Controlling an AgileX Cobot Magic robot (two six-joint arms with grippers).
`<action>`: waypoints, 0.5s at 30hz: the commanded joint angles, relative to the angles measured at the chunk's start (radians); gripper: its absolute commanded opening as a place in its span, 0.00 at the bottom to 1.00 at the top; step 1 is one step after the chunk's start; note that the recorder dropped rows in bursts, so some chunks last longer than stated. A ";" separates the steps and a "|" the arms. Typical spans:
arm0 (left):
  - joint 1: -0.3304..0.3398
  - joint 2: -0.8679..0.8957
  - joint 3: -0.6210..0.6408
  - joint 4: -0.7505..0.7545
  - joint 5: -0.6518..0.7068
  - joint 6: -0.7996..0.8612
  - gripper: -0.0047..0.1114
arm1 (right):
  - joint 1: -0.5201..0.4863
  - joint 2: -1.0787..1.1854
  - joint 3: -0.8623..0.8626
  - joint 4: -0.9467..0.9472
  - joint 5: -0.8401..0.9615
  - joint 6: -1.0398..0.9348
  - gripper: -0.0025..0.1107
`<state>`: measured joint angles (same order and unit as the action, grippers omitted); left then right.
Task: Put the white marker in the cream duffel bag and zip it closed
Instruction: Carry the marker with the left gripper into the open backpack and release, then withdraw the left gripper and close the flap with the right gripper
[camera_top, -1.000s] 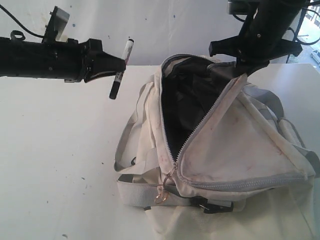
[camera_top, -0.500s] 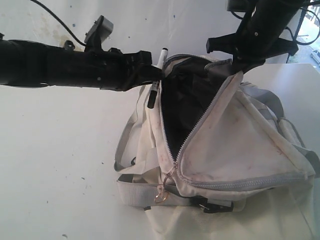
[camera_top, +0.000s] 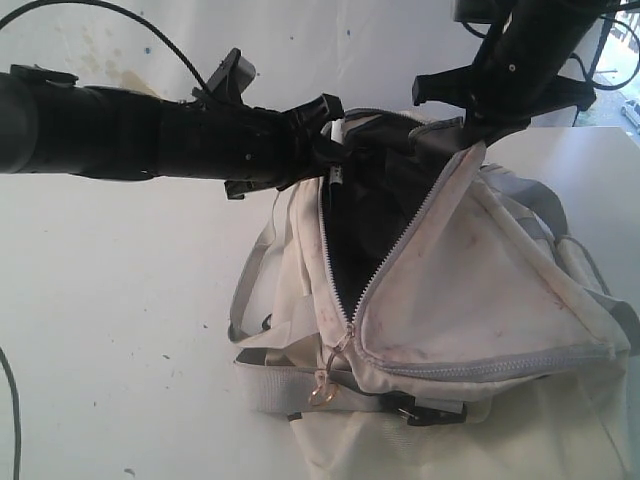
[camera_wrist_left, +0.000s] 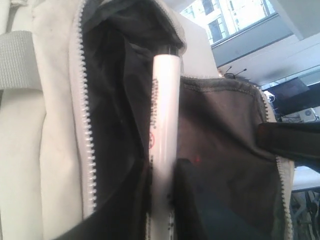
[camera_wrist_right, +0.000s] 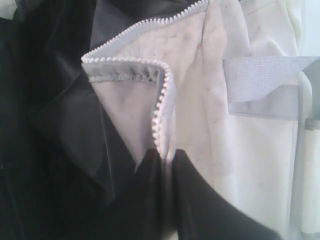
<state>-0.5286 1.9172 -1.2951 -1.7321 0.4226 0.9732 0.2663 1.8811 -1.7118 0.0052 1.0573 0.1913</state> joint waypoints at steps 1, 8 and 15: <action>-0.005 -0.003 -0.009 -0.012 -0.008 0.017 0.05 | -0.008 -0.014 -0.002 -0.005 -0.009 -0.012 0.02; -0.029 -0.003 -0.009 -0.009 -0.001 0.056 0.32 | -0.008 -0.014 -0.002 -0.005 -0.009 -0.012 0.02; -0.031 -0.003 -0.009 -0.006 -0.001 0.056 0.64 | -0.008 -0.014 -0.002 -0.005 -0.009 -0.012 0.02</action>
<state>-0.5572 1.9172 -1.2957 -1.7382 0.4173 1.0226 0.2663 1.8811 -1.7118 0.0052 1.0573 0.1913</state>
